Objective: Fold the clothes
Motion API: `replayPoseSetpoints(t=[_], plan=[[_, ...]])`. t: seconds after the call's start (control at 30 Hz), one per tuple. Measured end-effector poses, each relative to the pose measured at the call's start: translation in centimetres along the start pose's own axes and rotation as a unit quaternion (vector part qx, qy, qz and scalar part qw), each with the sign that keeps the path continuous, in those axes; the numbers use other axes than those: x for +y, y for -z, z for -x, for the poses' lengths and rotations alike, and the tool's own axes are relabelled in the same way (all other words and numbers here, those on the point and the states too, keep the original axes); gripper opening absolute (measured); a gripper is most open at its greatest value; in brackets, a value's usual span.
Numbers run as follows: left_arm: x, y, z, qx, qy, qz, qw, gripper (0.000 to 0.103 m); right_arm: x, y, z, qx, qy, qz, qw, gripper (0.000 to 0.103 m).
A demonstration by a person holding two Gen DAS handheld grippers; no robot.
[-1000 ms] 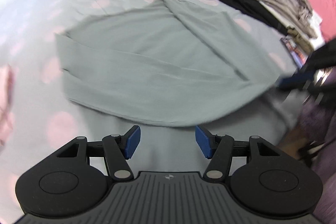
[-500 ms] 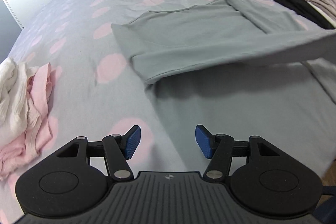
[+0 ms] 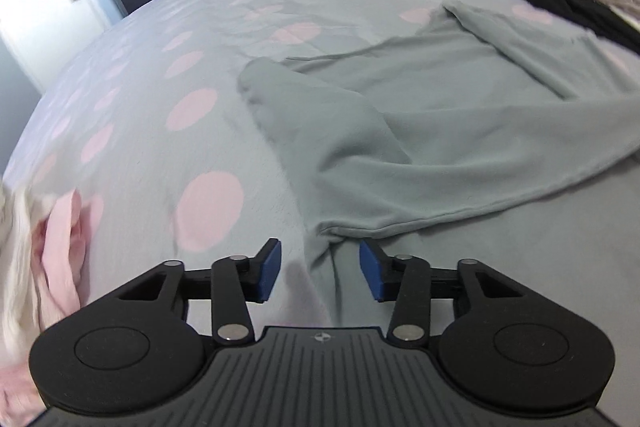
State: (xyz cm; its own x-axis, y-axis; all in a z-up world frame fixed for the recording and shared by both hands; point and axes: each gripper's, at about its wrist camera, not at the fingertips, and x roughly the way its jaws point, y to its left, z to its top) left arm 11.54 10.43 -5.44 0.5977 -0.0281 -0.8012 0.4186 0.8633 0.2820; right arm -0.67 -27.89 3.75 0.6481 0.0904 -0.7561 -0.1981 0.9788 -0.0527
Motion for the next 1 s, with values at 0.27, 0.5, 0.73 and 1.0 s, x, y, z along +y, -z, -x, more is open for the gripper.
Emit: replayPoseSetpoints(t=[0.27,0.5,0.73,1.0], plan=[[-1.0,-0.4,-0.3,-0.01,-0.024,-0.055,0.9981,0.004,0.3,-0.5,0.6,-0.006,-0.022,0.01,1.0,0.006],[4.0,0.2,0.7,-0.019,0.022,0.123,0.9919,0.003,2.0,-1.8,4.3,0.002,-0.139,0.078,0.987,0.006],[9.4,2.8,-0.7,-0.018,0.102,0.339,0.9352,0.003,6.7,-2.2,8.2,0.052,-0.375,0.146,0.914,0.006],[12.8,5.8,-2.7,-0.032,0.157,0.483,0.861,0.002,17.3,-0.4,7.7,0.11,-0.481,0.208,0.845,0.006]])
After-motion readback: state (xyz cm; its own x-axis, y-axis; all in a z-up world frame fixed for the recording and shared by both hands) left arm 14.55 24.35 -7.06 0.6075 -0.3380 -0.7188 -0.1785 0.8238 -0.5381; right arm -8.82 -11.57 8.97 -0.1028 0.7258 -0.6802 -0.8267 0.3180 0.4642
